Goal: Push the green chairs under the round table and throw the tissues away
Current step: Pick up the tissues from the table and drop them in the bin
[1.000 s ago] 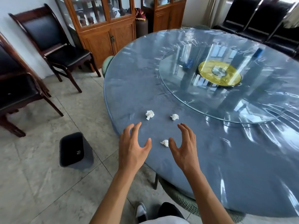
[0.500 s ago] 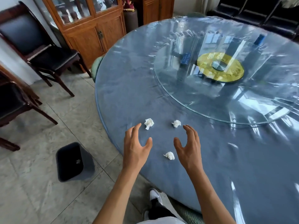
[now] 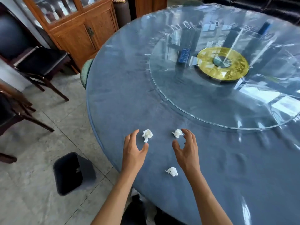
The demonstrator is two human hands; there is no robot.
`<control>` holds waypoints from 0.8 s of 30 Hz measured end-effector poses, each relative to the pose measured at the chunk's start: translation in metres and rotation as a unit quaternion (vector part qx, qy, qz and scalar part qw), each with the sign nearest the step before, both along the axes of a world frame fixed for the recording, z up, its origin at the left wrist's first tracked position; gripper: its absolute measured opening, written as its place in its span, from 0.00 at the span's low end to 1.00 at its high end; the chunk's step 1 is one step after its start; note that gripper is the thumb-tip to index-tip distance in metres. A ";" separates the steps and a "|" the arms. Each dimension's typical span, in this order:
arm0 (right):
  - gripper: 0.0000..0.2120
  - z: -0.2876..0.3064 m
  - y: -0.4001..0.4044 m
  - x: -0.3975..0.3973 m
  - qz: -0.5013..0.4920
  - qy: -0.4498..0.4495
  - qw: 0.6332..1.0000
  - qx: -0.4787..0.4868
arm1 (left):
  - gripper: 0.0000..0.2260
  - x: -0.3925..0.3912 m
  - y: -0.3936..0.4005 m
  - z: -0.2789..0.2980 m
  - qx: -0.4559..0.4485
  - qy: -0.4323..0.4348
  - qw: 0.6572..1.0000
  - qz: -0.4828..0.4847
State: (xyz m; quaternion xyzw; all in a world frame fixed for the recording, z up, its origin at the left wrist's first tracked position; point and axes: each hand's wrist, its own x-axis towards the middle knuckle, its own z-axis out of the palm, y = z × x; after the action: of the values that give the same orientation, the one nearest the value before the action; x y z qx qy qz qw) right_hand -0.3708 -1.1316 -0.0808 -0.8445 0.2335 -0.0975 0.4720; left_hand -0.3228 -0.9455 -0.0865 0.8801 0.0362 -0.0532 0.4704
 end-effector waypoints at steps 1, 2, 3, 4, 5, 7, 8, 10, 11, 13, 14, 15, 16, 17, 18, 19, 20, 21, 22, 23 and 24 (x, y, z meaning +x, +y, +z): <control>0.24 -0.002 0.001 0.005 -0.007 0.004 1.000 0.002 | 0.26 0.007 0.002 -0.002 0.002 0.007 1.000 -0.006; 0.24 -0.005 0.003 0.008 -0.015 0.010 1.000 0.004 | 0.26 0.013 0.005 -0.006 0.004 0.013 1.000 -0.012; 0.24 -0.007 0.004 0.010 -0.021 0.016 1.000 0.003 | 0.26 0.018 0.007 -0.008 0.004 0.017 1.000 -0.019; 0.24 -0.009 0.008 0.013 -0.031 0.023 0.999 0.001 | 0.26 0.024 0.011 -0.011 0.002 0.021 0.999 -0.030; 0.24 -0.010 0.011 0.016 -0.043 0.030 0.999 0.002 | 0.26 0.029 0.014 -0.013 0.001 0.026 0.999 -0.043; 0.24 -0.011 0.022 0.022 -0.064 0.041 0.997 0.011 | 0.26 0.042 0.023 -0.016 -0.002 0.033 0.998 -0.063; 0.24 -0.011 0.027 0.025 -0.071 0.044 0.996 0.013 | 0.26 0.048 0.026 -0.019 -0.004 0.034 0.997 -0.069; 0.23 -0.013 0.036 0.031 -0.091 0.048 0.995 0.013 | 0.27 0.061 0.032 -0.023 -0.005 0.042 0.995 -0.088; 0.23 -0.013 0.039 0.033 -0.101 0.049 0.994 0.014 | 0.27 0.066 0.034 -0.024 -0.005 0.046 0.994 -0.098; 0.23 -0.015 0.044 0.035 -0.115 0.052 0.992 0.014 | 0.27 0.073 0.036 -0.027 -0.008 0.050 0.992 -0.113; 0.23 -0.015 0.045 0.035 -0.119 0.055 0.991 0.012 | 0.27 0.076 0.037 -0.028 -0.011 0.053 0.991 -0.119; 0.23 -0.015 0.046 0.036 -0.124 0.057 0.991 0.009 | 0.27 0.079 0.037 -0.029 -0.013 0.056 0.990 -0.126; 0.23 -0.016 0.046 0.036 -0.129 0.060 0.990 0.008 | 0.27 0.081 0.036 -0.030 -0.015 0.059 0.989 -0.133; 0.23 -0.016 0.045 0.037 -0.133 0.062 0.989 0.007 | 0.27 0.083 0.036 -0.032 -0.015 0.063 0.988 -0.139; 0.22 -0.016 0.044 0.037 -0.135 0.064 0.989 0.007 | 0.28 0.085 0.034 -0.034 -0.016 0.067 0.987 -0.145; 0.22 -0.018 0.042 0.038 -0.138 0.066 0.988 0.006 | 0.28 0.087 0.033 -0.036 -0.014 0.072 0.986 -0.151; 0.22 -0.020 0.040 0.040 -0.140 0.070 0.988 0.006 | 0.29 0.089 0.031 -0.038 -0.012 0.077 0.985 -0.156; 0.22 -0.022 0.037 0.042 -0.140 0.074 0.987 0.004 | 0.29 0.091 0.029 -0.041 -0.009 0.081 0.984 -0.160; 0.22 -0.023 0.034 0.044 -0.140 0.076 0.987 0.002 | 0.29 0.092 0.028 -0.044 -0.007 0.085 0.983 -0.162; 0.22 -0.026 0.031 0.046 -0.140 0.077 0.987 0.001 | 0.29 0.094 0.027 -0.047 -0.006 0.089 0.982 -0.164; 0.22 -0.029 0.027 0.048 -0.142 0.079 0.987 0.003 | 0.29 0.094 0.025 -0.051 -0.005 0.093 0.982 -0.166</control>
State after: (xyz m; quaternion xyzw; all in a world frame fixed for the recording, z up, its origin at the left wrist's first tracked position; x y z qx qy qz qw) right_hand -0.3232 -1.1042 -0.1094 -0.8066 0.3876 -0.0957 0.4360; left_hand -0.2283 -0.9206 -0.1372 0.8627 -0.0670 -0.2127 0.4539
